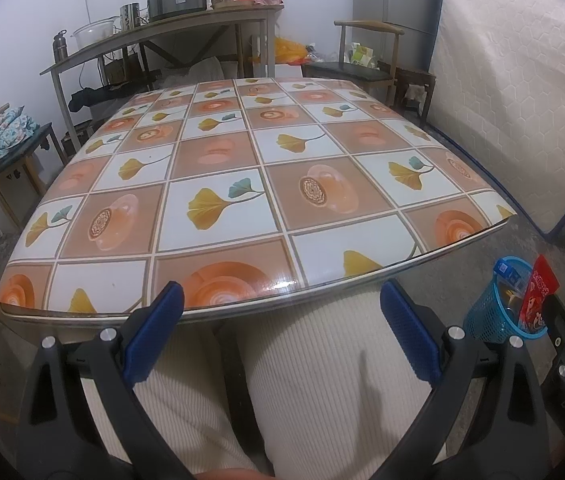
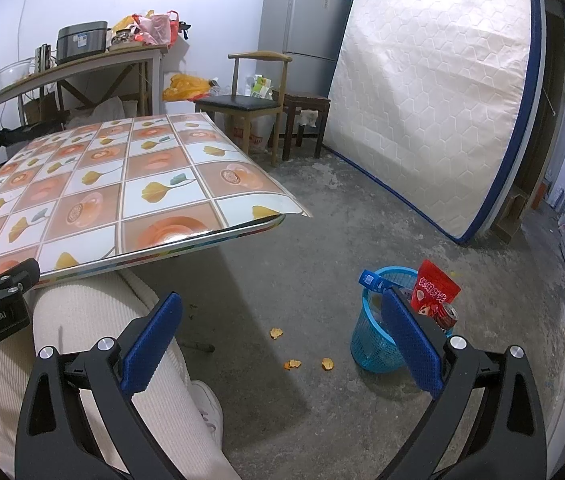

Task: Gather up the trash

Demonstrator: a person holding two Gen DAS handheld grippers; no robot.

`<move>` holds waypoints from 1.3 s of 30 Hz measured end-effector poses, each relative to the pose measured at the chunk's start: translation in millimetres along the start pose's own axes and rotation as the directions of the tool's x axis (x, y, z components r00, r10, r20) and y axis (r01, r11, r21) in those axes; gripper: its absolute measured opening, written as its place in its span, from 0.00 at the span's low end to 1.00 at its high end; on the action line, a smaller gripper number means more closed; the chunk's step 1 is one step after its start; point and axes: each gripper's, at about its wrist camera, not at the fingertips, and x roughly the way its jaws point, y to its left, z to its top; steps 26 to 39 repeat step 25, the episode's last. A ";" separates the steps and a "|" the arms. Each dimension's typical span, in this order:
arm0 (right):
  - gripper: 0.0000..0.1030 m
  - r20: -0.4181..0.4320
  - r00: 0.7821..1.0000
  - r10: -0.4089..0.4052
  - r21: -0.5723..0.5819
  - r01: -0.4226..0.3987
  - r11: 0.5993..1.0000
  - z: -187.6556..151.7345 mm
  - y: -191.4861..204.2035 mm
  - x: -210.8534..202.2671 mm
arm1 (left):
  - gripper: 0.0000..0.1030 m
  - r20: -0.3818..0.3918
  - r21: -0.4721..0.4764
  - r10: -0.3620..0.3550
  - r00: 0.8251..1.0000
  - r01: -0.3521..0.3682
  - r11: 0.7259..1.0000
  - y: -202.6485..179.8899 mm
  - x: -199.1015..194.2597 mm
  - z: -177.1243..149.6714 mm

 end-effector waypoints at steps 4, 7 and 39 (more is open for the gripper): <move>0.94 0.001 1.000 0.000 0.000 0.000 1.000 -0.1 0.1 0.0 | 0.92 0.000 0.001 0.000 1.000 0.000 1.000 -0.2 0.0 -0.1; 0.94 0.000 1.000 -0.001 -0.002 0.001 1.000 0.0 -0.1 0.0 | 0.92 0.000 0.000 0.000 1.000 0.000 1.000 0.0 0.0 0.1; 0.94 -0.001 1.000 -0.001 -0.002 0.001 1.000 -0.3 0.4 0.2 | 0.92 -0.010 0.005 -0.003 1.000 0.003 1.000 -3.6 3.5 -5.9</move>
